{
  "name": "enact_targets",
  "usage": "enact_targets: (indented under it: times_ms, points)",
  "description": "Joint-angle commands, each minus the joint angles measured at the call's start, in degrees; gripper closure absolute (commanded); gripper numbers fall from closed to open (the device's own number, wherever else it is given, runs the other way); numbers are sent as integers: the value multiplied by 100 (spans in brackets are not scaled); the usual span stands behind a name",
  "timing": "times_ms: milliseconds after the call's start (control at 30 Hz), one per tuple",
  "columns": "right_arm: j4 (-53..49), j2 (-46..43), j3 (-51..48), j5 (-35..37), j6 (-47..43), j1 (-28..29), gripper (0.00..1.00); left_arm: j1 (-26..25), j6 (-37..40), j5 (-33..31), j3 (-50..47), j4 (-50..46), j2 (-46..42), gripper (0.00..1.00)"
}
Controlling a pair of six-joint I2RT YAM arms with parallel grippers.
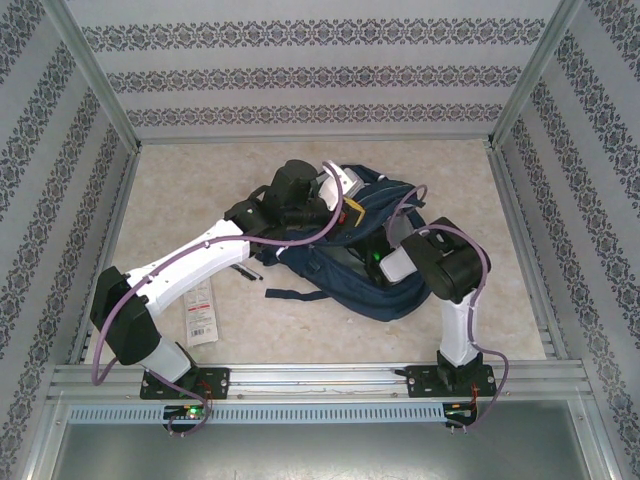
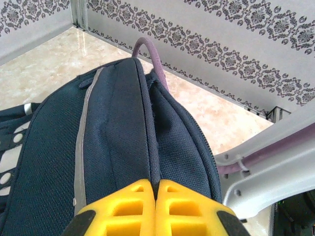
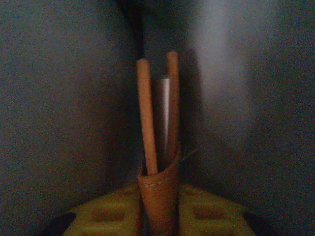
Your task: Pack the student bag
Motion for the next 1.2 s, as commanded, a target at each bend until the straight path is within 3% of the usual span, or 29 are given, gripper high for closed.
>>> enact_targets:
  times_ms: [0, 200, 400, 500, 800, 1167]
  points:
    - [251, 177, 193, 179, 93, 99, 71, 66, -67, 520, 94, 886, -356, 100]
    - [-1651, -692, 115, 163, -31, 106, 54, 392, 266, 182, -314, 841, -379, 100]
    - [-3637, -1633, 35, 164, -91, 114, 48, 577, 471, 193, -451, 704, -285, 100]
    - [-4416, -2111, 0, 242, -334, 151, 47, 591, 514, 133, -490, 707, -256, 100]
    - [-5304, -3451, -396, -169, -1258, -74, 50, 660, 406, 131, -834, 851, -343, 100]
    - [-7821, -6519, -1264, -445, -2635, -277, 53, 740, 232, 282, -1617, 1037, -690, 100]
